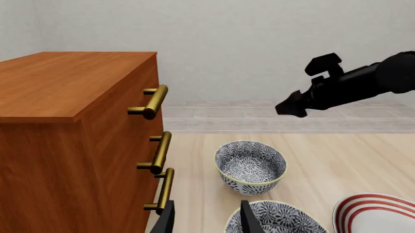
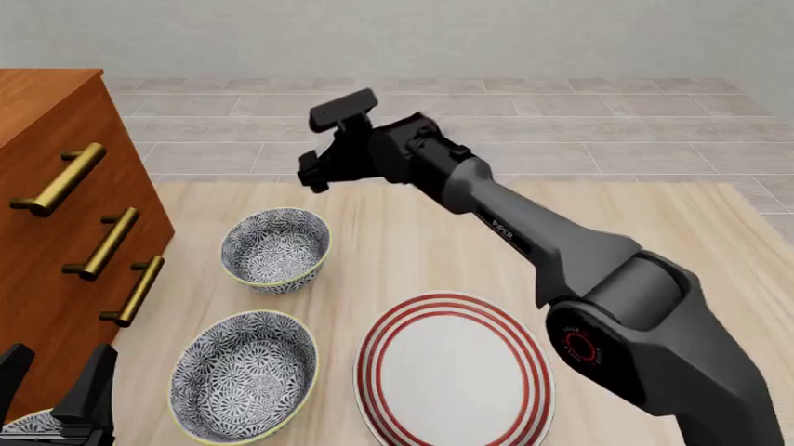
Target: Pick up the bowl and put it in the front on the plate.
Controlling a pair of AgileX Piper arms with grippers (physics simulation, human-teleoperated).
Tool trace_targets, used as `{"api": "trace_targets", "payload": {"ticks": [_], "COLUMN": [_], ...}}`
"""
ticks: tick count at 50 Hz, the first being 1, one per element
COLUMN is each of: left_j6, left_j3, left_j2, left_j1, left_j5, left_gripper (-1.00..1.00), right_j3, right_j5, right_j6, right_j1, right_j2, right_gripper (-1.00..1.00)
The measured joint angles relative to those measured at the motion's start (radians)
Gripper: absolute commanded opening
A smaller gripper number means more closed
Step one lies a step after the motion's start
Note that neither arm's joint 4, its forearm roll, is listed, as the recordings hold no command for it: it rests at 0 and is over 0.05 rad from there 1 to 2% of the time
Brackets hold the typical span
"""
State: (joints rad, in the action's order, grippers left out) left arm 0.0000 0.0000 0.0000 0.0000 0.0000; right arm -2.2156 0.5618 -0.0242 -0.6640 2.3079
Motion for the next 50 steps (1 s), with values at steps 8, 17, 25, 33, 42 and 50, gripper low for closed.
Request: {"api": "trace_targets", "payload": {"ticks": [8,17,25,33,42,50], "left_j6": [0.0,0.0,0.0,0.0,0.0,0.0], "left_j3": [0.0,0.0,0.0,0.0,0.0,0.0], "left_j2": [0.0,0.0,0.0,0.0,0.0,0.0], "left_j1": [0.0,0.0,0.0,0.0,0.0,0.0], "left_j5": [0.0,0.0,0.0,0.0,0.0,0.0], "left_gripper": [1.0,1.0,1.0,1.0,1.0,1.0], "right_j3": [-0.033,-0.053,-0.069,-0.109,-0.182,-0.226], "right_j5": [0.004,0.003,0.002,0.017,0.061,0.093], "right_j6": [0.001,-0.001,0.0,-0.006,-0.01,-0.009], "right_j1": [-0.004,-0.01,-0.014,-0.01,0.004,0.007], "right_j2": [0.035,0.063,0.087,0.124,0.179,0.214], "right_gripper": [1.0,1.0,1.0,1.0,1.0,1.0]}}
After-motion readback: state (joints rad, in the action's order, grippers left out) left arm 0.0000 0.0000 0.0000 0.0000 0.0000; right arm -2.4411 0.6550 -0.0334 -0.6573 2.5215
